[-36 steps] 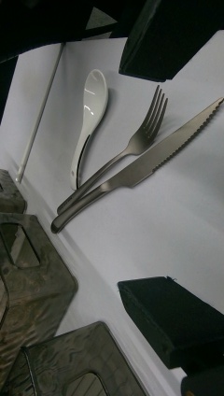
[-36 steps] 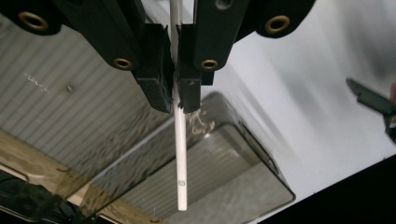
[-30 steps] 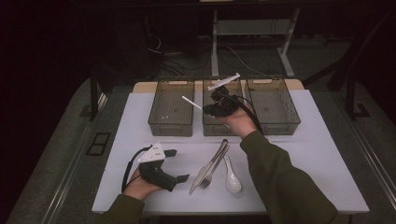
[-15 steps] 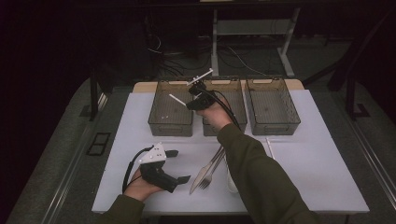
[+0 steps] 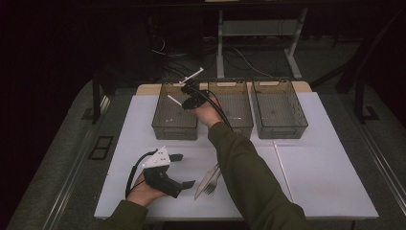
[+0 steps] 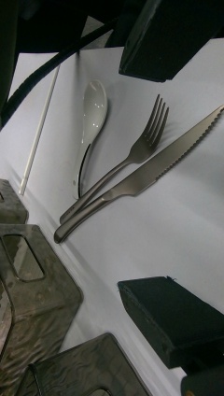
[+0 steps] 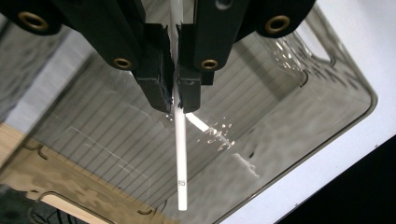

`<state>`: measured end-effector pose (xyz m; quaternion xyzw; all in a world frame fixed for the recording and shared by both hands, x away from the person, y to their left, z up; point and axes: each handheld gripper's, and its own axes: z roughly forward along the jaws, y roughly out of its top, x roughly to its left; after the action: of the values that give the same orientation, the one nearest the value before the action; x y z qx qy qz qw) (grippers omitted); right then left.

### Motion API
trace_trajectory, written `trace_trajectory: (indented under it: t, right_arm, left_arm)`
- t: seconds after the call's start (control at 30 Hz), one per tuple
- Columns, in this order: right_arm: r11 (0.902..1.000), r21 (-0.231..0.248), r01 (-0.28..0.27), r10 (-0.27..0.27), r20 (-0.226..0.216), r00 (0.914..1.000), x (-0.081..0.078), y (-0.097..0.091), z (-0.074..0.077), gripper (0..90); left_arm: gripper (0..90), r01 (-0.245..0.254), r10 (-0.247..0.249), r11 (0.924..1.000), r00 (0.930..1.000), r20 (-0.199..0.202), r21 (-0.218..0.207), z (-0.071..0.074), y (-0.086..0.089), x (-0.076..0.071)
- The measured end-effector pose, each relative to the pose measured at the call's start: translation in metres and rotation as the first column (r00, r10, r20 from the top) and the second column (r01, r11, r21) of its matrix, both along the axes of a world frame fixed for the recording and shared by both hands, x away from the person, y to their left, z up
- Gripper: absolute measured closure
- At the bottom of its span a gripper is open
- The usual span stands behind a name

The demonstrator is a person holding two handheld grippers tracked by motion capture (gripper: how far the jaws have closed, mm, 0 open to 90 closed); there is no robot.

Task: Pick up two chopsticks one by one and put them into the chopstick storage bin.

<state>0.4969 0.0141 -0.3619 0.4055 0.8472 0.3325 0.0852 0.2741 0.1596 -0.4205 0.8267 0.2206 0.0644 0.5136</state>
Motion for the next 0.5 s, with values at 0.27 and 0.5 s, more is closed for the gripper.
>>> trace_trajectory:
  t: [0.27,0.5]
  right_arm:
    - [0.9992,-0.026,0.029,-0.030,-0.007,0.9995,0.011,0.016,-0.004,84.3]
    - [0.9995,-0.012,0.030,-0.030,0.010,0.9995,0.012,0.020,-0.006,79.4]
  left_arm:
    - [0.0,0.002,-0.002,1.0000,1.0000,0.004,-0.003,0.001,0.000,0.000]
    - [0.0,0.003,-0.003,1.0000,1.0000,0.005,-0.007,0.001,0.001,0.000]
